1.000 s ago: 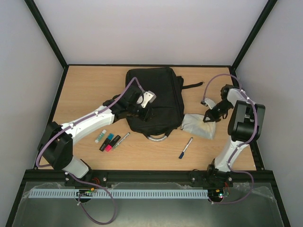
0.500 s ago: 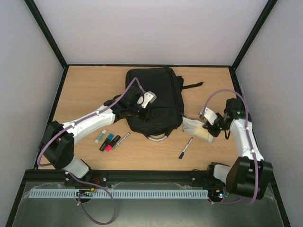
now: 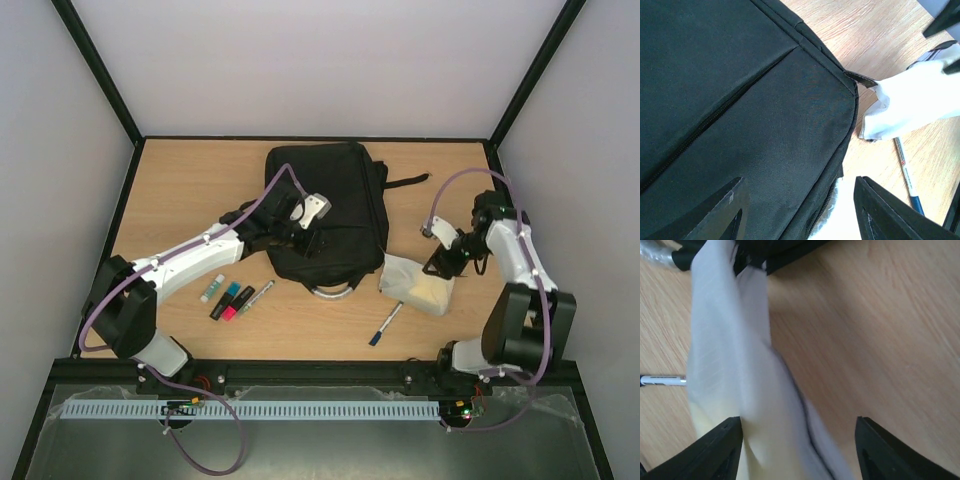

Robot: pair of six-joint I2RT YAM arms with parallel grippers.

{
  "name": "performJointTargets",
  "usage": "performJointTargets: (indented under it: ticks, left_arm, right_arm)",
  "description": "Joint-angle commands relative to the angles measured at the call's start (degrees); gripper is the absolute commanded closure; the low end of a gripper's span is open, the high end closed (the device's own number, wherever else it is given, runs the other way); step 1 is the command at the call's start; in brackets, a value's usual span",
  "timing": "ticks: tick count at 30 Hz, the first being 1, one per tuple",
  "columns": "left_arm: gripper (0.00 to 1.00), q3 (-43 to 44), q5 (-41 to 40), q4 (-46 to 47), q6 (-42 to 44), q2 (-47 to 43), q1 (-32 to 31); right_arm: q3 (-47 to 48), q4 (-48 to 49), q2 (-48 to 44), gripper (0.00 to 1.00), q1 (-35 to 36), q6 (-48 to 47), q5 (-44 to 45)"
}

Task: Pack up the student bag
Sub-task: Adjust the stationery at the center of the board, then pick up the stationery from the center of the board.

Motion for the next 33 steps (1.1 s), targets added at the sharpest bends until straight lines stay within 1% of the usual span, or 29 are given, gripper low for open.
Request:
performJointTargets:
  ticks: [1,5,7,8,9,12,22,24,27,30,33]
  left_arm:
    - [0.40,0.7,1.7,0.5,0.4,1.2,-1.1]
    - [0.41,1.0,1.0,-0.7,2.6,0.0,-3.4]
    - [0.41,0.9,0.9,-1.3,3.0,-0.3,-4.0]
    - [0.41,0.8,0.9,-1.5,3.1,-0.2,-4.1]
    - [0.40,0.7,0.7,-1.8,3.3,-0.1,-4.1]
    - [0.41,0.3,0.4,-1.9,3.4,0.1,-4.2]
    - [0.40,0.7,0.6,-2.0,3.7,1.3,-4.4]
    - [0.40,0.6,0.6,-2.0,4.0,1.2,-4.4]
    - [0.40,0.1,0.2,-1.8,4.3,1.1,-4.4]
    - [0.40,0.1,-0.7,-2.3,5.1,1.2,-4.5]
    - [0.39,0.9,-2.4,-3.9,6.4,1.0,-4.5]
  right_arm:
    - [10.7,-8.3,11.3,0.34,0.1,7.5,-1.6]
    - [16.0,-11.5,19.7,0.23,0.1,5.6,-1.3]
    - [17.9,-13.8,23.7,0.14,0.1,3.7,-1.3]
    - [19.2,-16.0,25.2,0.03,0.1,2.4,-1.9]
    - [20.1,-19.4,26.3,0.00,0.1,0.9,-2.9]
    - [20.4,-23.6,26.5,0.01,0.2,-2.8,-5.1]
    - [18.4,-24.3,20.5,0.01,0.2,-5.8,-4.4]
    - [14.1,-20.4,16.7,0.01,1.5,-5.2,0.1]
    - [5.2,-11.0,10.7,0.01,4.0,-4.2,6.9]
    - [-1.0,-5.9,9.6,0.01,5.8,-2.7,11.2]
    - [-5.2,-1.8,9.4,0.01,7.7,-1.0,12.4]
